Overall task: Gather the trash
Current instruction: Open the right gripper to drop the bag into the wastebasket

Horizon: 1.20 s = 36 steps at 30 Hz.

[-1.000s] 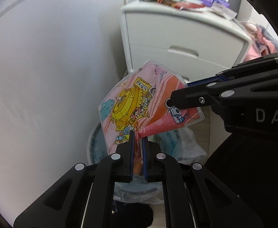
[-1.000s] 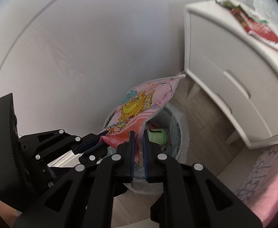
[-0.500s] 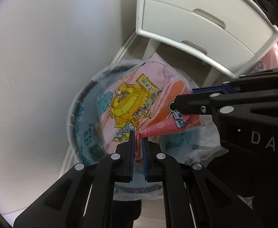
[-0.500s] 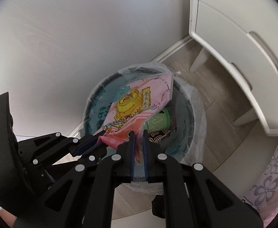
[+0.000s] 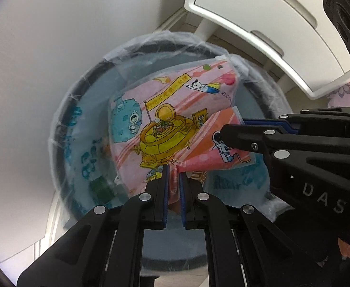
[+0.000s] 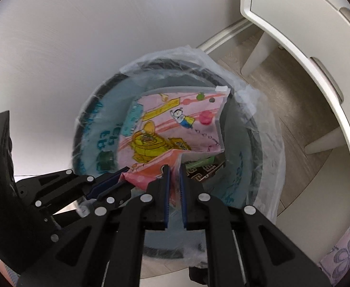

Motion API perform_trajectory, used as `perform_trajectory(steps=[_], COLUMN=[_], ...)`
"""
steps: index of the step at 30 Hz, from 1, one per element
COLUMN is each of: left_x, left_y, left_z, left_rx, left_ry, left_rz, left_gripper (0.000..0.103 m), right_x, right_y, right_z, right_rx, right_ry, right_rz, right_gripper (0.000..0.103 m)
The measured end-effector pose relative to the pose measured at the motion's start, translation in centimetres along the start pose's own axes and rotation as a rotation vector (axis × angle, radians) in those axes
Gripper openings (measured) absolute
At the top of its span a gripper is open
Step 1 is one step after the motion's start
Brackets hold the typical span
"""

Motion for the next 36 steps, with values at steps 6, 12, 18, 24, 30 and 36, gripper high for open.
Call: perform_trajectory(steps=[6, 12, 18, 24, 30, 36], left_x=[2.3, 4.3, 4.5, 3.3, 1.8, -0.3], left_y=[-0.4, -1.6, -1.5, -2.1, -2.3, -2.3], left_z=[0.1, 0.1, -0.1, 0.8, 0.6, 0.4], left_rx=[0.019, 0.033, 0.039, 0.067, 0.078, 0.092], left_ry=[-0.015, -0.001, 0.01, 0.02, 0.055, 0.062], left_rz=[-0.042, -0.092, -0.087, -0.065, -0.016, 0.039], left_gripper=[0.008, 0.011, 0.017, 0.051, 0.077, 0.087], right_x=[2.7, 4.8, 5.0, 4.4, 2.7, 0.2], right_y=[-0.6, -1.5, -1.5, -1.5, -1.3, -0.7], right_z=[1.3, 1.5, 1.6, 1.9, 2.0, 1.6], right_rx=[0.003, -0.002, -0.005, 0.007, 0.026, 0.006], right_ry=[-0.038, -0.057, -0.074, -0.091, -0.089, -0.084], right_rz=[-0.036, -0.073, -0.071, -0.047, -0.019, 0.043], right_gripper=[0.01, 0.01, 0.01, 0.016, 0.055, 0.088])
Point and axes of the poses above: each gripper's, at about its wrist camera, not at the fingertips, and x roughly the way its jaws point, z to its right, y to its top, the point moved 9 cm from there along x, roughly the way its jaws point, and after that the axes turned 3 degrees about y, right-handed, at the moved point
